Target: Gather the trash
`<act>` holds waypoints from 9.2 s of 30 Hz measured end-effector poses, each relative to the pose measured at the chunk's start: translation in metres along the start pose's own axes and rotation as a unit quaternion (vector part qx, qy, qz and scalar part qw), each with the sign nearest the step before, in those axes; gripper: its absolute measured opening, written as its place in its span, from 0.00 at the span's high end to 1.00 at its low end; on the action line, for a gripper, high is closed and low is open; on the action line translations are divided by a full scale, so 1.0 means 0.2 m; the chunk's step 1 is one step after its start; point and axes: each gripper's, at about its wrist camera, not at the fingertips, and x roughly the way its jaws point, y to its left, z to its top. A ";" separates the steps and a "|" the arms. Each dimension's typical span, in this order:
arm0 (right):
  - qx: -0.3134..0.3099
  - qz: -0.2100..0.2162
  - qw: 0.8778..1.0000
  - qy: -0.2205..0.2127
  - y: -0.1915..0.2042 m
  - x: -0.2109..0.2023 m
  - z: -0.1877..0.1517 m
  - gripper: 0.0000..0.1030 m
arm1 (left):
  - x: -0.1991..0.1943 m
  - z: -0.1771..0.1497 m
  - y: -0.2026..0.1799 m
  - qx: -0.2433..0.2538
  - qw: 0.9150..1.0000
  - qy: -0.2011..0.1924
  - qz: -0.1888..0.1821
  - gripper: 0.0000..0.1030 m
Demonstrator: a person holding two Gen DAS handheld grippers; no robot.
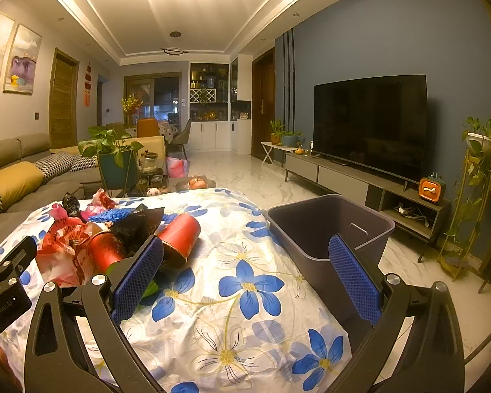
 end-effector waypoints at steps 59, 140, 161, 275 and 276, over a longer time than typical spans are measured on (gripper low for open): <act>0.002 0.000 1.000 0.000 0.00 -0.01 -0.01 0.05 | -0.03 -0.01 0.03 -0.011 1.000 -0.005 -0.003 0.06; -0.029 0.223 0.974 -0.003 0.34 0.42 -0.11 0.99 | 0.40 -0.14 0.45 -0.039 0.998 -0.015 -0.044 0.98; 0.004 0.230 0.973 -0.021 0.17 0.35 -0.02 0.99 | 0.29 -0.09 0.43 -0.043 0.996 -0.042 -0.066 0.98; 0.083 -0.006 0.996 -0.029 -0.67 0.60 0.05 0.05 | 0.80 0.11 -0.72 0.015 0.979 -0.001 -0.205 0.14; 0.086 -0.003 0.996 -0.025 -0.65 0.60 0.05 0.05 | 0.78 0.11 -0.69 0.014 0.980 -0.003 -0.200 0.14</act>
